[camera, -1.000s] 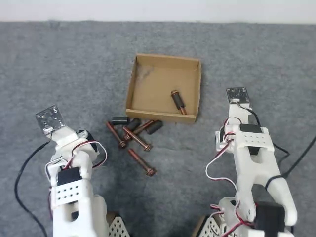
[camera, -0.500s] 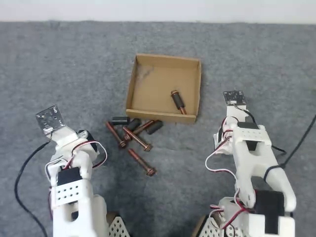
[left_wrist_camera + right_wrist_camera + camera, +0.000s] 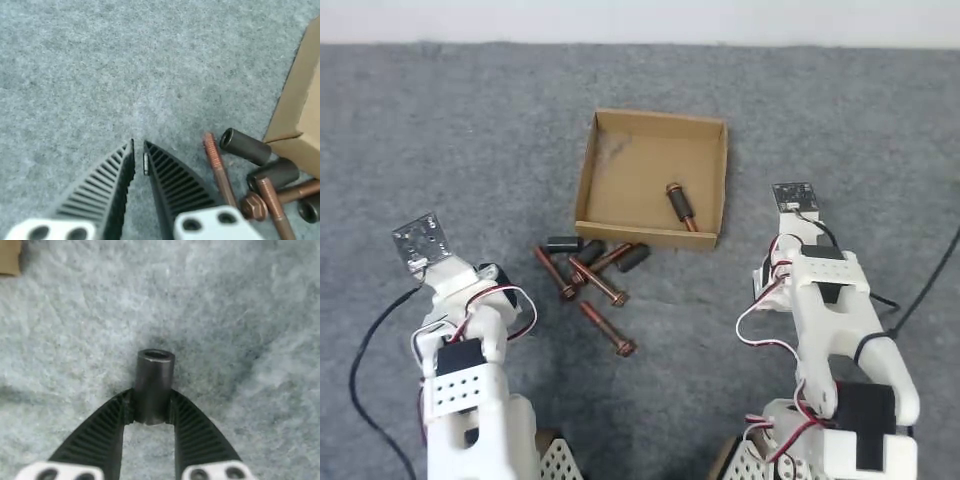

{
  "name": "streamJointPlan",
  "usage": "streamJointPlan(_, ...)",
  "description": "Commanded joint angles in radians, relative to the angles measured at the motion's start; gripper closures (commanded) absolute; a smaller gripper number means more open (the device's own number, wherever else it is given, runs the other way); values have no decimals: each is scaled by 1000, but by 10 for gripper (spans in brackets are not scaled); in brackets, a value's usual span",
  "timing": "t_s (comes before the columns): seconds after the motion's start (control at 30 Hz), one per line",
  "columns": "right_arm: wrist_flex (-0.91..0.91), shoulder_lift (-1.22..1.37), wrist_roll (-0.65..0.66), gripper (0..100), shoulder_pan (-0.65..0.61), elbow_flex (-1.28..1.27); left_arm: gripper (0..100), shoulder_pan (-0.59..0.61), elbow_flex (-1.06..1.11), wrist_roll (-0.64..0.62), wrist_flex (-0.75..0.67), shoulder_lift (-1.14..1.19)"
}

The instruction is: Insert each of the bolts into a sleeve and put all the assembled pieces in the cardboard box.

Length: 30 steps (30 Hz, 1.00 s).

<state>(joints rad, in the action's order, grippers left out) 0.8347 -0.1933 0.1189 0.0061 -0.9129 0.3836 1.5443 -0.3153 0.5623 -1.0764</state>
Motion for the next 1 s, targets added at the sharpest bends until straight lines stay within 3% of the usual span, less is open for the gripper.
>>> streamJointPlan(0.0, -10, 1, 11, 991, 31, 49, 971, -2, -8, -3, -25, -18)
streamJointPlan(0.17, -18, -10, 9, 991, 38, 49, 970, -9, -39, 14, 46, -17)
streamJointPlan(0.37, -19, -8, 9, 991, 38, 49, 970, -104, -288, 302, 493, -11)
streamJointPlan(0.5, -19, -8, 11, 991, 38, 49, 970, -121, -489, 474, 700, -9)
streamJointPlan(0.67, -19, -8, 15, 991, 38, 49, 970, -121, -627, 683, 776, -8)
streamJointPlan(0.87, -19, -8, 15, 991, 38, 49, 970, -130, -633, 1000, 779, -8)
streamJointPlan(0.97, -19, -8, 15, 991, 38, 49, 970, -187, -591, 1045, 784, -17)
